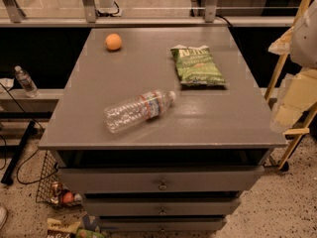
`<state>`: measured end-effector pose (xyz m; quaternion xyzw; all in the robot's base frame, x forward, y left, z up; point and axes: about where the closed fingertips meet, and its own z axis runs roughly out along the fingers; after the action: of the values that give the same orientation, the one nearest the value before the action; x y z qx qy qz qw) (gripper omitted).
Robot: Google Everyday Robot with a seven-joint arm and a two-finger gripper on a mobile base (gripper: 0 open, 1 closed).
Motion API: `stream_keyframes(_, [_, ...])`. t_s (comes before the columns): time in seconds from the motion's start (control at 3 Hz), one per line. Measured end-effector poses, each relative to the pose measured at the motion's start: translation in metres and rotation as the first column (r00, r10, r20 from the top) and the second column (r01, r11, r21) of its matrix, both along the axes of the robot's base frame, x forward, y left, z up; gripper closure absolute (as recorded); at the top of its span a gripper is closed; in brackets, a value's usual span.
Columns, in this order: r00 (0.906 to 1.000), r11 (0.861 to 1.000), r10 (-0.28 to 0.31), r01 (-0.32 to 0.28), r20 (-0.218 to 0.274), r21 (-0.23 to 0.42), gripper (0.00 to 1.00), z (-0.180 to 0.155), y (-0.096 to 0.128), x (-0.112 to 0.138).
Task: Pick water bottle
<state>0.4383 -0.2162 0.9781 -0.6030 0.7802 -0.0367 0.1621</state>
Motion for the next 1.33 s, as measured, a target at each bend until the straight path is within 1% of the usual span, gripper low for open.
stream_keyframes(0.33, [1.0000,1.000,0.000,0.000,0.000,0.000,0.00,0.000,0.000,0.000])
stream_keyframes(0.67, [0.9933,0.993,0.115,-0.115,-0.010,-0.010,0.00,-0.007,0.029,0.029])
stream_keyframes(1.0, [0.9562,0.956,0.291,-0.291,-0.033,-0.016,0.00,-0.030,0.086,0.075])
stream_keyframes(1.33, [0.8888,0.890,0.457,-0.457,-0.036,0.009,0.00,-0.049,0.157,0.101])
